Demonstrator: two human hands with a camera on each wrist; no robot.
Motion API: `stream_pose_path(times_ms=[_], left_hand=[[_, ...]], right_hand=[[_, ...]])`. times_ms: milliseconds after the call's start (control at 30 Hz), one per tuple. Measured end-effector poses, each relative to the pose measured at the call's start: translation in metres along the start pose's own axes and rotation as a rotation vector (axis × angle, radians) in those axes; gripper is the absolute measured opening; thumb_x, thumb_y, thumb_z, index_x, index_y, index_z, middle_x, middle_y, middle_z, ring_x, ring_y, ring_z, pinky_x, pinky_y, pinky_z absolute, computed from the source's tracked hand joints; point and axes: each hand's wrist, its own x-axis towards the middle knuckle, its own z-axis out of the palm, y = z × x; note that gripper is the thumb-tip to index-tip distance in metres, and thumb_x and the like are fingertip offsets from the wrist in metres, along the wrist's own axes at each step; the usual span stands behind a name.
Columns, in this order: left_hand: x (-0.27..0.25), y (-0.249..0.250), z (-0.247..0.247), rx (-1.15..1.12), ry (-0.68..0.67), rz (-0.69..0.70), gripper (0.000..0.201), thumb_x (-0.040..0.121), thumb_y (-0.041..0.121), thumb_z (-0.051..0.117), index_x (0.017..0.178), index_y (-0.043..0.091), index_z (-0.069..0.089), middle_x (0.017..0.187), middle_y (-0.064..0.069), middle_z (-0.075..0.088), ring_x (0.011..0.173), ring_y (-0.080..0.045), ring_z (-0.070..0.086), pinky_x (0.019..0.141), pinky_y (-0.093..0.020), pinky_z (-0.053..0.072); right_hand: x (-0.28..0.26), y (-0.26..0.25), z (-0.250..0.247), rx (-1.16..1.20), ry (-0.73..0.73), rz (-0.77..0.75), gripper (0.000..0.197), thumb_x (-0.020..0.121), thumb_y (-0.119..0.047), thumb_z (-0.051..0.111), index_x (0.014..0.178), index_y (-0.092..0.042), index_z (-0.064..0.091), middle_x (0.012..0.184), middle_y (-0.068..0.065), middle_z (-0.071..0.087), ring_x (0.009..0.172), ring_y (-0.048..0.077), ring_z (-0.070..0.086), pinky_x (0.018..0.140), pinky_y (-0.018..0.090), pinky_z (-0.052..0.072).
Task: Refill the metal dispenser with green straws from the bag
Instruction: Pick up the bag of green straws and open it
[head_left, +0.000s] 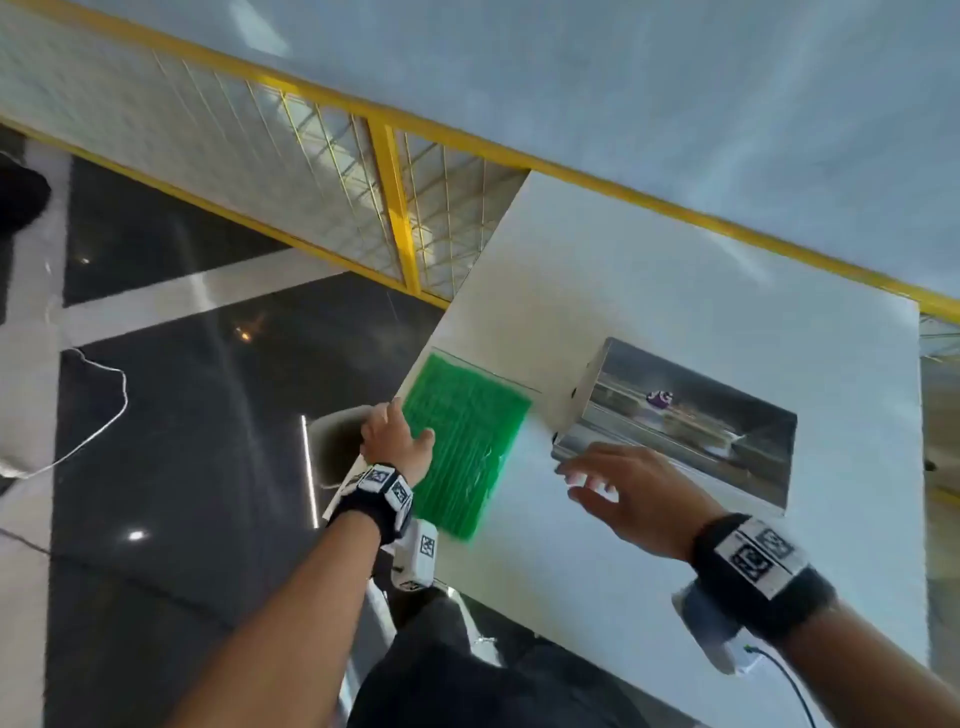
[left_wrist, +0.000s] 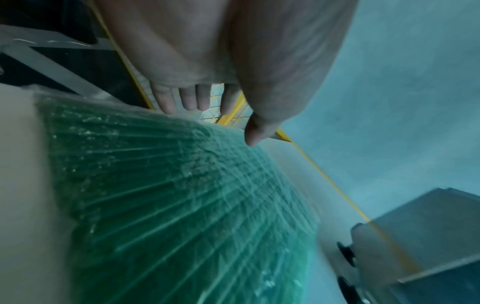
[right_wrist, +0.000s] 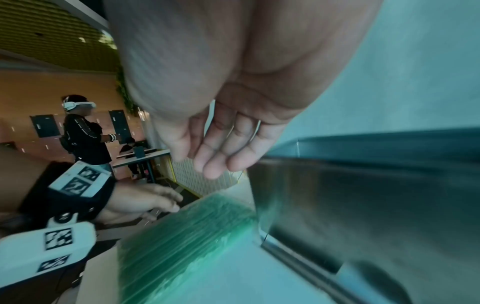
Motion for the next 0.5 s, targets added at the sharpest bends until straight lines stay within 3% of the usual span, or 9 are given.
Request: stream_pose_path(times_ms=[133,233,300,333,400,467,500], left_hand=[[0.012,-0.008,-0.001,0.08,0.014,-0.163,0.048,0.088,0.034,0.063,0.129,0.013,0.051,0.139,-0.015,0.05,0.131,-0.039,0.041,0.107,-0.053,0.033],[0.01,-0.012,0.005,0.004,-0.047,-0.142,0.047,0.089,0.026,0.06,0.134,0.012,0.052,0.14,-0.017,0.046,0.127,-0.038,0.044,0.103,-0.048,0.038],[0.01,-0.012,0.003,-0.237,-0.021,-0.103,0.042,0.086,0.019,0.059,0.126,0.006,0.054,0.126,-0.022,0.056,0.103,-0.036,0.06,0.078,-0.039,0.049],[0.008,-0.011,0.0,-0.337,0.013,-0.093,0.037,0.085,0.017,0.058,0.119,0.005,0.054,0.114,-0.022,0.063,0.087,-0.034,0.064,0.066,-0.035,0.047],[-0.002,-0.007,-0.01,-0.438,0.093,-0.068,0.021,0.084,0.014,0.054,0.104,0.005,0.055,0.083,-0.015,0.066,0.065,-0.031,0.06,0.052,-0.028,0.042],[-0.013,0.001,-0.025,-0.527,0.141,-0.012,0.004,0.083,0.004,0.05,0.086,0.005,0.052,0.06,-0.004,0.053,0.049,-0.019,0.05,0.041,-0.021,0.036],[-0.018,0.007,-0.033,-0.588,0.151,0.031,0.008,0.081,-0.001,0.049,0.079,0.007,0.05,0.056,-0.001,0.046,0.043,-0.011,0.043,0.037,-0.017,0.031]], right_hand=[[0.012,-0.01,0.017,0.029,-0.058,0.024,0.026,0.1,-0.033,0.055,0.123,-0.03,0.066,0.111,-0.015,0.069,0.085,-0.001,0.062,0.082,0.026,0.055],[0.021,-0.014,0.015,0.074,-0.026,0.038,0.026,0.1,-0.032,0.055,0.123,-0.03,0.066,0.107,-0.018,0.067,0.083,-0.006,0.06,0.077,0.019,0.052],[0.028,-0.017,0.009,0.089,0.004,0.06,0.025,0.099,-0.03,0.056,0.123,-0.029,0.066,0.105,-0.019,0.064,0.081,-0.009,0.057,0.074,0.013,0.048],[0.033,-0.019,0.005,0.097,0.024,0.063,0.025,0.099,-0.029,0.057,0.123,-0.028,0.066,0.107,-0.018,0.064,0.081,-0.008,0.058,0.074,0.014,0.048],[0.041,-0.023,-0.004,0.126,0.077,0.055,0.026,0.098,-0.027,0.059,0.123,-0.026,0.066,0.11,-0.012,0.067,0.083,0.001,0.063,0.076,0.022,0.054],[0.048,-0.026,-0.013,0.161,0.15,0.065,0.028,0.097,-0.027,0.061,0.124,-0.026,0.065,0.112,-0.01,0.066,0.085,0.006,0.065,0.079,0.028,0.057],[0.052,-0.026,-0.017,0.173,0.199,0.079,0.029,0.096,-0.028,0.062,0.125,-0.027,0.064,0.114,-0.009,0.065,0.086,0.006,0.066,0.08,0.03,0.057]])
